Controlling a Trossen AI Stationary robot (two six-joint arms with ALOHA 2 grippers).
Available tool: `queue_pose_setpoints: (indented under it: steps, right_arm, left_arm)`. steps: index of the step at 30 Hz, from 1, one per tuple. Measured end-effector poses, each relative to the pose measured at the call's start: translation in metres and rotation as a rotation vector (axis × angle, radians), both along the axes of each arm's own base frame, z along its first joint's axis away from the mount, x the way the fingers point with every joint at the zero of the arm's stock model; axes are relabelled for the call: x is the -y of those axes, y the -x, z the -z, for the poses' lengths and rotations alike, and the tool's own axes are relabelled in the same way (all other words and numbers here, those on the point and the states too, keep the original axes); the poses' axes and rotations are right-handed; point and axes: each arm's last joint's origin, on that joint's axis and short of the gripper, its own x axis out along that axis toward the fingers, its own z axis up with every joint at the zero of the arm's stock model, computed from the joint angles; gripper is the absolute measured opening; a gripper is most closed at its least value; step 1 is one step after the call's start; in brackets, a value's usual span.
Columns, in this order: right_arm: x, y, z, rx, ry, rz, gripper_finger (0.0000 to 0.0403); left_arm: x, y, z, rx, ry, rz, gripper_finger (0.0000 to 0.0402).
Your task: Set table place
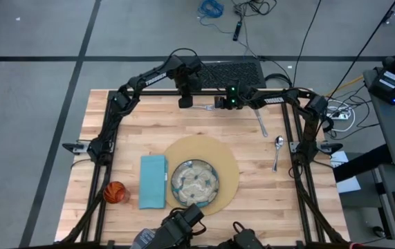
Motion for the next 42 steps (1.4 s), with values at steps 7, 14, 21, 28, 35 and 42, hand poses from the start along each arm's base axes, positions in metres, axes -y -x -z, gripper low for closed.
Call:
queue_pose_setpoints:
  steps: [7, 14, 21, 28, 35, 42]
  right_arm:
    - [0.001, -0.001, 0.011, -0.014, -0.015, -0.006, 0.0036]
    - [0.006, -0.008, 0.012, -0.003, -0.005, -0.038, 0.0057]
    - [0.008, -0.014, 0.012, -0.005, 0.013, -0.116, 0.0004]
    - [0.004, -0.014, 0.003, -0.002, 0.029, -0.161, 0.0001]
    - [-0.024, -0.003, -0.029, -0.120, 0.003, -0.293, 0.0000]
    - [-0.066, 0.020, -0.090, -0.214, 0.087, -0.371, 0.0000]
  left_arm:
    - [0.000, 0.000, 0.000, -0.001, 0.001, 0.000, 0.0145]
    - [0.000, 0.000, 0.000, 0.000, -0.001, 0.008, 0.0145]
    - [0.001, 0.001, 0.000, -0.004, 0.002, 0.015, 0.0145]
    - [0.000, 0.003, 0.000, -0.016, 0.011, 0.012, 0.0145]
    - [-0.002, 0.012, -0.006, 0.082, 0.129, 0.080, 0.0145]
    - [0.015, 0.026, -0.051, 0.339, 0.308, 0.170, 0.0145]
